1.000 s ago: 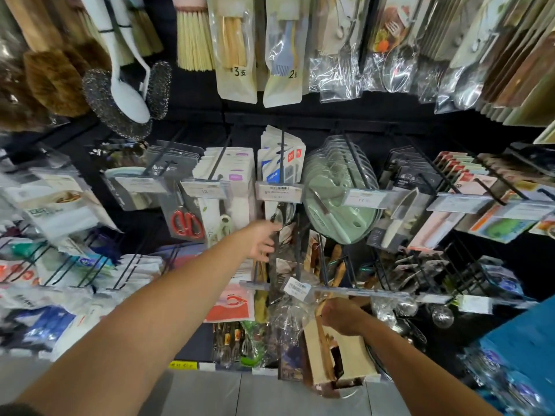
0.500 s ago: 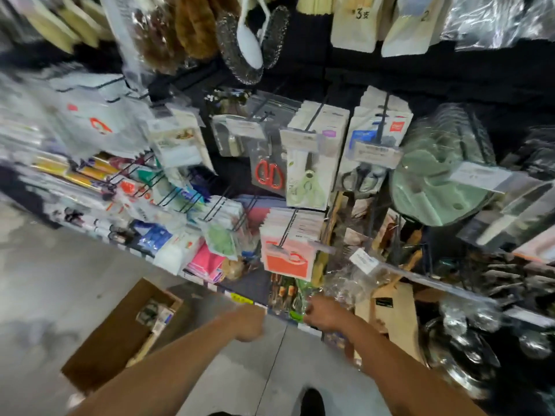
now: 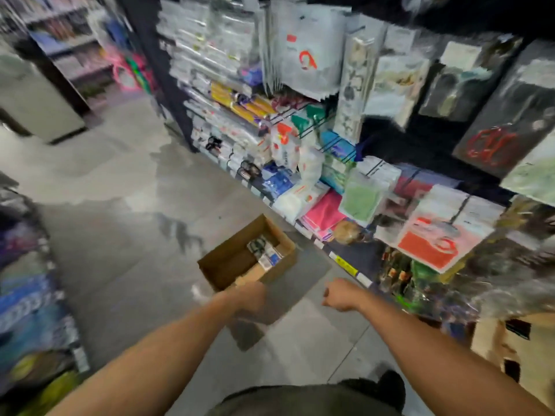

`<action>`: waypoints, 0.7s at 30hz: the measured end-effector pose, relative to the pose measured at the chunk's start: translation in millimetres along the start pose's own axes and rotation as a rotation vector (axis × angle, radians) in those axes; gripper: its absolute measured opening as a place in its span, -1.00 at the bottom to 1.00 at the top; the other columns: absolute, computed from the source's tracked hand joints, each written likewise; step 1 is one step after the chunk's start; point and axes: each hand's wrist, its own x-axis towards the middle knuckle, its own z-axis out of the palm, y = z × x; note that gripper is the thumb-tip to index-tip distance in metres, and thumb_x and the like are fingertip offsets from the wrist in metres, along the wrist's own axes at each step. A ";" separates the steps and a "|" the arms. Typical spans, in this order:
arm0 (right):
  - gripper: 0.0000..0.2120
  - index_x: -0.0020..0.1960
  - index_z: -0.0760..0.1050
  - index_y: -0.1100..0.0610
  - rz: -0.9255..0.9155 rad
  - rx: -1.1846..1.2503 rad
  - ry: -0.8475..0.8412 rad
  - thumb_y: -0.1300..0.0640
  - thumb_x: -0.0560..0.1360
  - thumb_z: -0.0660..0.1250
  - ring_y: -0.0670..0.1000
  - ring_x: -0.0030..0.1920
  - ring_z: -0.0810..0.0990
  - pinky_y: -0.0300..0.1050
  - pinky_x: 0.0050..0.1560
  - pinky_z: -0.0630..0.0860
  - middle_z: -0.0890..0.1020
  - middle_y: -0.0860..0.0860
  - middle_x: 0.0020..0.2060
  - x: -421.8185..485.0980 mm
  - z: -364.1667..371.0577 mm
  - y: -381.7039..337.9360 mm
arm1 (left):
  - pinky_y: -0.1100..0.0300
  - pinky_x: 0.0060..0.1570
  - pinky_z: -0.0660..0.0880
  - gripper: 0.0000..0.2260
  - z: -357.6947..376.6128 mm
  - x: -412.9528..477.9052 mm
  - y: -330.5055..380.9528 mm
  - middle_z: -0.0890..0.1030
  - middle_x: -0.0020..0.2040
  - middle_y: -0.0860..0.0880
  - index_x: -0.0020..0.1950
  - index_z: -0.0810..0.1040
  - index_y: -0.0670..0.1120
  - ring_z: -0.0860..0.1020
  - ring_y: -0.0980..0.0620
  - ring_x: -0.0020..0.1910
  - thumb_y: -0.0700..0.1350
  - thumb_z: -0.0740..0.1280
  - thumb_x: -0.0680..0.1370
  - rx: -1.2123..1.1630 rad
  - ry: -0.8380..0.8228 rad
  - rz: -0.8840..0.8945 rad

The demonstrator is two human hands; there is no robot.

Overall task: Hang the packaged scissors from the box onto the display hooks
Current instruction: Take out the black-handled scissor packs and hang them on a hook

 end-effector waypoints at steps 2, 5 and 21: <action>-0.63 0.20 0.54 0.30 -0.015 0.026 0.008 0.04 0.58 0.23 0.21 0.24 0.53 -0.07 0.13 0.45 0.57 0.25 0.21 20.5 -1.6 -41.1 | 0.08 0.23 0.43 -0.68 -6.0 -5.6 -45.6 0.54 0.27 -0.07 0.32 0.48 -0.12 0.51 -0.10 0.24 -0.06 0.27 0.59 -0.035 -0.021 0.006; -0.64 0.21 0.53 0.26 0.000 0.099 0.001 0.02 0.57 0.25 0.18 0.24 0.54 -0.08 0.15 0.46 0.57 0.21 0.21 47.8 -9.6 -89.2 | 0.09 0.23 0.47 -0.67 -17.5 -9.1 -106.3 0.54 0.22 -0.01 0.30 0.47 -0.01 0.52 -0.01 0.17 0.03 0.31 0.56 -0.088 -0.032 -0.011; -0.84 0.10 0.49 0.16 0.168 0.592 -0.113 0.20 0.55 0.21 0.05 -0.03 0.54 -0.14 -0.03 0.50 0.57 0.13 -0.02 265.7 -53.1 -169.7 | 0.34 -0.07 0.38 -0.82 -146.5 146.9 -214.8 0.46 -0.05 0.10 -0.16 0.36 0.10 0.44 0.16 -0.05 -0.08 0.24 0.62 -0.044 -0.179 -0.062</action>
